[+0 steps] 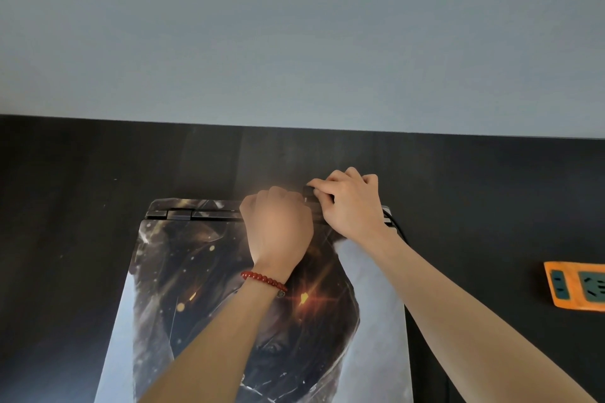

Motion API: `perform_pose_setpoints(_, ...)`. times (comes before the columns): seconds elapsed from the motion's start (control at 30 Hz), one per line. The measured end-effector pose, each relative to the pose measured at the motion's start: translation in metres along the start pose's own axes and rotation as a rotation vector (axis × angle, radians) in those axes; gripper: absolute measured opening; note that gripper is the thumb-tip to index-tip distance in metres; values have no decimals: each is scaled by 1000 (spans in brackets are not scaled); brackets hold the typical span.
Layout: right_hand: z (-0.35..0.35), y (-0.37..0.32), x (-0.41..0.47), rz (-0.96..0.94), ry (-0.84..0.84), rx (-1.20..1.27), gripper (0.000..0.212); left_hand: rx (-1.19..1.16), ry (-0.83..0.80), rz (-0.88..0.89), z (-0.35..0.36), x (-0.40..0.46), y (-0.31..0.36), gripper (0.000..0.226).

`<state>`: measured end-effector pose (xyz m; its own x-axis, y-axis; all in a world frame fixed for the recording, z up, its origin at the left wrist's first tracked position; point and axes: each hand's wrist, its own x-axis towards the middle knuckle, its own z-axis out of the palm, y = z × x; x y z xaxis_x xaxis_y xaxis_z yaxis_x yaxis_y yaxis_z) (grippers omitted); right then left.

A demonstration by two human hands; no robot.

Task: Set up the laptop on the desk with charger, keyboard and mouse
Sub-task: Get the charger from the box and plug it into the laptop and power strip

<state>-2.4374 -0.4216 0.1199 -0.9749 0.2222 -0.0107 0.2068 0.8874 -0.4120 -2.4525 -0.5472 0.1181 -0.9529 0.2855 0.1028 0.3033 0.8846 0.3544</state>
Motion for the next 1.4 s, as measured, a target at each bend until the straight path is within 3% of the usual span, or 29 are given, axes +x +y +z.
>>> perform_pose_setpoints(0.2,0,-1,0,34,0,-14,27,-28,-1,-4,-2,0,0,22)
perform_pose_setpoints(0.47,-4,-1,14,29,-195,75,30,-72,12,-54,-1,-1,-1,15)
perform_pose_setpoints(0.73,0,1,3,-35,-87,12,28,-39,4,-44,-1,0,1,20)
perform_pose_setpoints(1.4,-2,5,8,-93,-183,99,29,-52,-20,-24,-2,2,0,27)
